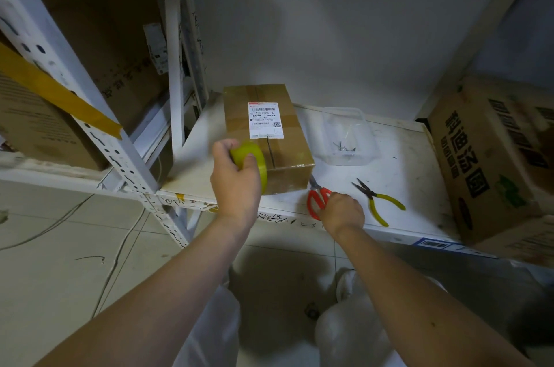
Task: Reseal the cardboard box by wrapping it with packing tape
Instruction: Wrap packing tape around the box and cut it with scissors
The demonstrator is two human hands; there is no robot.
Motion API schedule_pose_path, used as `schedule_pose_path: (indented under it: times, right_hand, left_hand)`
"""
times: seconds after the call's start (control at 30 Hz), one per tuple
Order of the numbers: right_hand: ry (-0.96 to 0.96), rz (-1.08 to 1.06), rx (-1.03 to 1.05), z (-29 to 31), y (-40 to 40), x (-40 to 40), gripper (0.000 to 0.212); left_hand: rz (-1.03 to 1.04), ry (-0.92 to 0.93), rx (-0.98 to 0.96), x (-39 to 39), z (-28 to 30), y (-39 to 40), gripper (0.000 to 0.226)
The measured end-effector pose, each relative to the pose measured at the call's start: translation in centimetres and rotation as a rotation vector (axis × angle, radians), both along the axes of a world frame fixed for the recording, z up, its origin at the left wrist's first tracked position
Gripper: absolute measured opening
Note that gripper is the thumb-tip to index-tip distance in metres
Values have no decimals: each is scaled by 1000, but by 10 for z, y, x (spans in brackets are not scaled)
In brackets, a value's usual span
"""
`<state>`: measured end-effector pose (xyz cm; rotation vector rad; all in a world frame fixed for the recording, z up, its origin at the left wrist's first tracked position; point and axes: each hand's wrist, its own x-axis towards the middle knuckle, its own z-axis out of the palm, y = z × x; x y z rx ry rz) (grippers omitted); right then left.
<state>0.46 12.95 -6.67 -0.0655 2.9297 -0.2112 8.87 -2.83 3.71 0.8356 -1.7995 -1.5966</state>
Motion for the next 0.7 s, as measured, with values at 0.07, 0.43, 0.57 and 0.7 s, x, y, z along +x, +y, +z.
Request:
schedule_pose_path:
  times: [0.07,0.43,0.57,0.7]
  right_hand:
    - [-13,-8,3,3,-2,-2,46]
    - [33,-65,-41,-1,14,-8,50]
    - [198,-49,-385,2,22,-13,20]
    - [401,-62,-1043,51,13,-3,15]
  left_hand:
    - [-41,21,-11,-1,2,8,23]
    - [-321,-15,79,-11,-3,45,27]
    - [-429,-71,116,-17,-4,54,21]
    - [-444,-152,127,-25,-5,58,16]
